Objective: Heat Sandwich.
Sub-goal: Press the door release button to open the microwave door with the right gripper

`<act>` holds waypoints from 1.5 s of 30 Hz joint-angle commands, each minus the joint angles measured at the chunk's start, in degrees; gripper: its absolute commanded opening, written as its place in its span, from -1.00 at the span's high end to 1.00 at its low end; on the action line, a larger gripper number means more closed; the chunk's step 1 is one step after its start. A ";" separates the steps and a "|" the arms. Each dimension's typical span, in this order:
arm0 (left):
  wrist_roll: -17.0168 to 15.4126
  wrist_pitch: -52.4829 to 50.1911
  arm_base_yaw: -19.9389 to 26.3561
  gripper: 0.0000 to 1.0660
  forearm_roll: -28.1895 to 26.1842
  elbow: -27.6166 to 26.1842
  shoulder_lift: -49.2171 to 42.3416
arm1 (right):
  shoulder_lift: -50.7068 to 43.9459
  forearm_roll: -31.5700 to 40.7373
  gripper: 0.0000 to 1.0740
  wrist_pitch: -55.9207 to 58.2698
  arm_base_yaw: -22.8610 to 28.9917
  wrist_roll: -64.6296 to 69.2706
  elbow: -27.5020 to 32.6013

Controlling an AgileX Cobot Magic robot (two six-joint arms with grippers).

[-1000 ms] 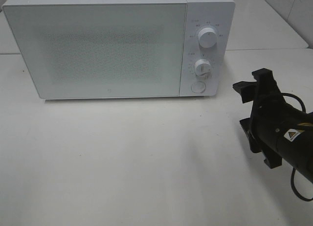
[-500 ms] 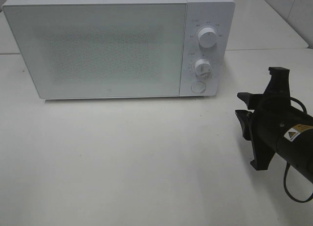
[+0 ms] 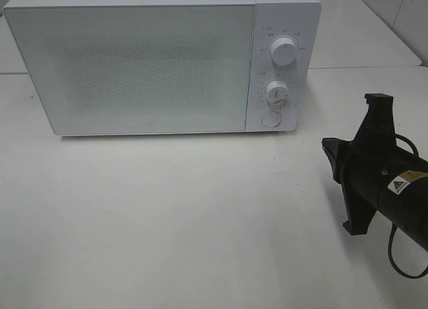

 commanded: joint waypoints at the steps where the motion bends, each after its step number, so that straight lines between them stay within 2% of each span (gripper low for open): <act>1: -0.17 -0.46 -0.46 -0.82 -0.29 0.17 -1.49 | -0.11 -0.57 1.00 0.23 0.23 -0.11 -0.11; 10: -0.17 -0.46 -0.46 -0.82 -0.29 0.17 -1.49 | 2.64 -0.57 1.00 3.38 0.00 -0.17 -4.24; 16: -0.17 -0.46 -0.46 -0.82 -0.29 0.17 -1.49 | 9.11 -0.80 1.00 3.09 0.00 1.43 -9.51; 29: -0.17 -0.46 -0.46 -0.82 -0.29 0.17 -1.49 | 16.04 -7.16 1.00 7.73 -6.07 1.95 -19.31; 45: -0.17 -0.46 -0.46 -0.82 -0.29 0.17 -1.49 | 23.38 -9.68 1.00 12.26 -9.34 0.69 -29.05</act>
